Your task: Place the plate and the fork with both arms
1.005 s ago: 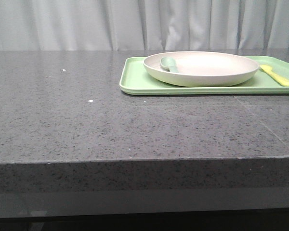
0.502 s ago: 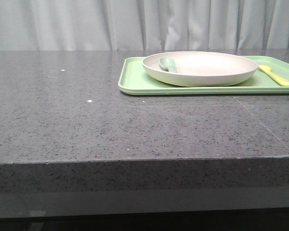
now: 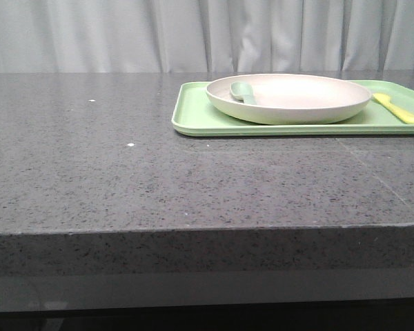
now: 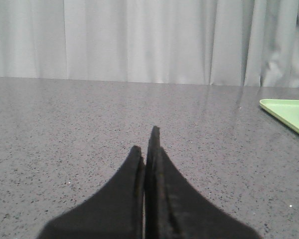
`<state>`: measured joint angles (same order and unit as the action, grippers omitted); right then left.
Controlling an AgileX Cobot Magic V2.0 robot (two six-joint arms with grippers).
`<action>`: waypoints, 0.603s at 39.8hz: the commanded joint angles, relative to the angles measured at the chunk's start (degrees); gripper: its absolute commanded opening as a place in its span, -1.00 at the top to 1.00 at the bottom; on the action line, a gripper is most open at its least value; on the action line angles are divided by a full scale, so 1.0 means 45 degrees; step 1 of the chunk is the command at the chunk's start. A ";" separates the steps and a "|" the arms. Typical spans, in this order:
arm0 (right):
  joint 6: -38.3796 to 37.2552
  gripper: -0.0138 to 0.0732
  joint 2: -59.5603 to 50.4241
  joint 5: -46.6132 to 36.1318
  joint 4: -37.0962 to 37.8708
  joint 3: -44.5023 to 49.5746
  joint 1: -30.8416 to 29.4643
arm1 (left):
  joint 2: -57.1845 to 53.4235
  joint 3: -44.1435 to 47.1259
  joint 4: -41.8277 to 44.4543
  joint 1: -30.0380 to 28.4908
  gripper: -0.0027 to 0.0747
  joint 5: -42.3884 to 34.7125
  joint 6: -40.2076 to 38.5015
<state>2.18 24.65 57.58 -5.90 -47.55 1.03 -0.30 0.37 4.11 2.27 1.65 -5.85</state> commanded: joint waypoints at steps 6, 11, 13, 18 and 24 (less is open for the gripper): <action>0.0129 0.84 0.0081 -0.0916 -0.0022 -0.0285 -0.0032 | -0.0289 0.0031 0.0032 0.0094 0.98 -0.1234 0.0022; 0.0129 0.84 0.0081 -0.0916 -0.0022 -0.0285 -0.0032 | -0.0289 0.0031 -0.0231 0.0094 0.98 -0.1234 0.0022; 0.0129 0.84 0.0081 -0.0916 -0.0022 -0.0285 -0.0032 | -0.0289 0.0031 -0.0295 0.0094 0.98 -0.1234 0.0022; 0.0129 0.84 0.0081 -0.0916 -0.0022 -0.0285 -0.0032 | -0.0289 0.0031 -0.0310 0.0094 0.98 -0.1234 0.0022; 0.0129 0.84 0.0081 -0.0916 -0.0022 -0.0285 -0.0032 | -0.0289 0.0031 -0.1239 0.0094 0.98 -0.1301 0.1023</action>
<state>2.18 24.65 57.58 -5.90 -47.55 1.03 -0.30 0.37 0.96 2.27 0.90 -3.53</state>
